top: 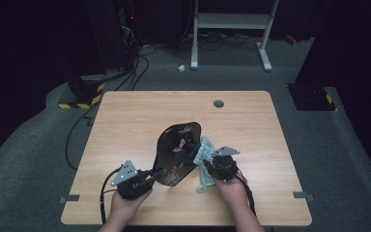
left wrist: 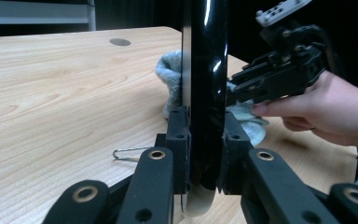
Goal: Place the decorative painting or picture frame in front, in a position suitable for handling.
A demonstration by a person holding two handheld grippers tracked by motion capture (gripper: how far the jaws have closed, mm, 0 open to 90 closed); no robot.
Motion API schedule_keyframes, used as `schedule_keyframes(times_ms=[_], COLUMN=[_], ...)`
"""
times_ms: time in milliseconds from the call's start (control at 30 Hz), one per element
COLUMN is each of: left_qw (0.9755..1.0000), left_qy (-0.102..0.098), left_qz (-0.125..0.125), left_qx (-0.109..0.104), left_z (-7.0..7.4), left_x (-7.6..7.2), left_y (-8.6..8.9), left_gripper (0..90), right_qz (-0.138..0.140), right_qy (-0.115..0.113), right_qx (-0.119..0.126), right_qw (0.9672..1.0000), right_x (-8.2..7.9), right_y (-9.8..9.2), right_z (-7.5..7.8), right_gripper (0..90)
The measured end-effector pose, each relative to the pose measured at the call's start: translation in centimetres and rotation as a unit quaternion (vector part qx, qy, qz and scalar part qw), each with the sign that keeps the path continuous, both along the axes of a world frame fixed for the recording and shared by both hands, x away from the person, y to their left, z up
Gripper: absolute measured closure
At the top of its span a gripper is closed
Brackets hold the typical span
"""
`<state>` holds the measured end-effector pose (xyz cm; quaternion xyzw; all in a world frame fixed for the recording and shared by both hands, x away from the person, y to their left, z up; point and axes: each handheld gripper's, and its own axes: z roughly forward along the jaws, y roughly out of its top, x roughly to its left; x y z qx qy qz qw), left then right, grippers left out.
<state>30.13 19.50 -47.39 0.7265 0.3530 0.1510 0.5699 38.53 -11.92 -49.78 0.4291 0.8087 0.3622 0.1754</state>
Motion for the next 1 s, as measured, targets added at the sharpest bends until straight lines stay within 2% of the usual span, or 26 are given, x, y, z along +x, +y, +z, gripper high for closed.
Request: schedule_keyframes(times_ms=[200,300,367,500,567,800,1000], left_qw=[1.0,0.9999,0.9998,0.9997,0.9996,0.9997,0.9996], left_qy=[0.0,0.0,-0.001,-0.002,0.0,0.004,0.008], left_qz=[0.005,0.012,0.013,0.011,0.013,0.016,0.018], left_qx=[0.008,0.011,0.015,0.022,0.024,0.02,0.021], left_z=[-0.2,-0.2,-0.3,-0.3,-0.2,-0.2,-0.4], left_x=[-0.1,-0.2,-0.3,-0.7,-0.9,-1.4,-1.7], left_y=[0.0,0.0,-0.1,-0.1,0.0,0.5,0.5], left_gripper=[71.5,66.0,64.0,61.4,60.1,57.4,56.3], right_qz=[-0.01,-0.02,-0.025,-0.031,-0.033,-0.039,-0.026], right_qy=[-0.024,-0.038,-0.047,-0.058,-0.062,-0.063,-0.081], right_qx=[0.01,0.038,0.041,0.047,0.042,0.053,0.052], right_qw=[0.9996,0.9983,0.9977,0.9967,0.9966,0.9958,0.9951], right_x=[-1.3,-2.6,-3.3,-4.7,-5.3,-6.0,-6.9], right_y=[-1.2,-2.2,-2.7,-3.3,-3.4,-3.5,-2.8], right_z=[1.3,2.1,2.3,2.3,2.1,1.2,1.5], right_gripper=[67.3,67.2,67.1,66.7,66.6,66.6,66.5])
